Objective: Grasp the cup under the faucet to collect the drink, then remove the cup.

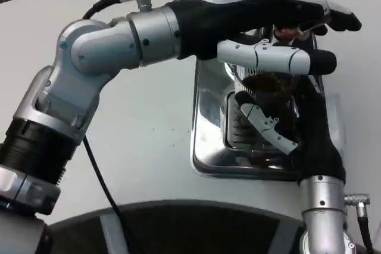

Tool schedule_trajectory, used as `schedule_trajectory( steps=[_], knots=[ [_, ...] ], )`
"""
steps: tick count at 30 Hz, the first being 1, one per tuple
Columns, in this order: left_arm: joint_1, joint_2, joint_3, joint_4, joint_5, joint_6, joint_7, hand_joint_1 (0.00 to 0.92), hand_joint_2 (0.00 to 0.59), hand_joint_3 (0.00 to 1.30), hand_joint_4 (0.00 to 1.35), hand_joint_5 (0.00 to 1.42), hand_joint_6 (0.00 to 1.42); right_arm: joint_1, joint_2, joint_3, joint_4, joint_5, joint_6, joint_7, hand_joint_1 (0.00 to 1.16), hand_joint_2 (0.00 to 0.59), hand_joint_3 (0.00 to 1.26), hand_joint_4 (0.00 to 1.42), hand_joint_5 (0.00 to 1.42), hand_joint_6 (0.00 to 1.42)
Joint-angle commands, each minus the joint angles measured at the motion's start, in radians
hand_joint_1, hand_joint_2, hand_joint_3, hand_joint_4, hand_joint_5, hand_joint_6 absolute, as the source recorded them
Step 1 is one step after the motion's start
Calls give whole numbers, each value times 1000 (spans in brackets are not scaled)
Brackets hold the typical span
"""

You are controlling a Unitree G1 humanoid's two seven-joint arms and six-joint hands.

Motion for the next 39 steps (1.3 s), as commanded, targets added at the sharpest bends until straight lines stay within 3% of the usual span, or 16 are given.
schedule_trajectory(
  steps=[1,8,20,31,39],
  knots=[
    [59,19,-21,-20,31,5,-39,0,142,201,173,207,248,19,22,9,41,0,5,-21,654,240,232,312,350,203],
    [81,34,-8,-46,25,12,-41,0,140,194,174,214,248,22,29,15,61,-2,-41,-54,665,245,282,350,386,242],
    [124,43,73,-99,-6,-3,21,0,127,118,154,257,278,41,32,14,62,2,-103,-75,667,252,366,426,476,324],
    [148,0,197,-126,-79,-80,137,0,119,111,174,299,311,47,30,13,57,-2,-113,-80,669,253,423,487,540,398],
    [133,-8,219,-140,-103,-78,148,0,112,145,225,340,347,52,32,12,54,0,-116,-83,674,257,433,494,547,413]
  ],
)
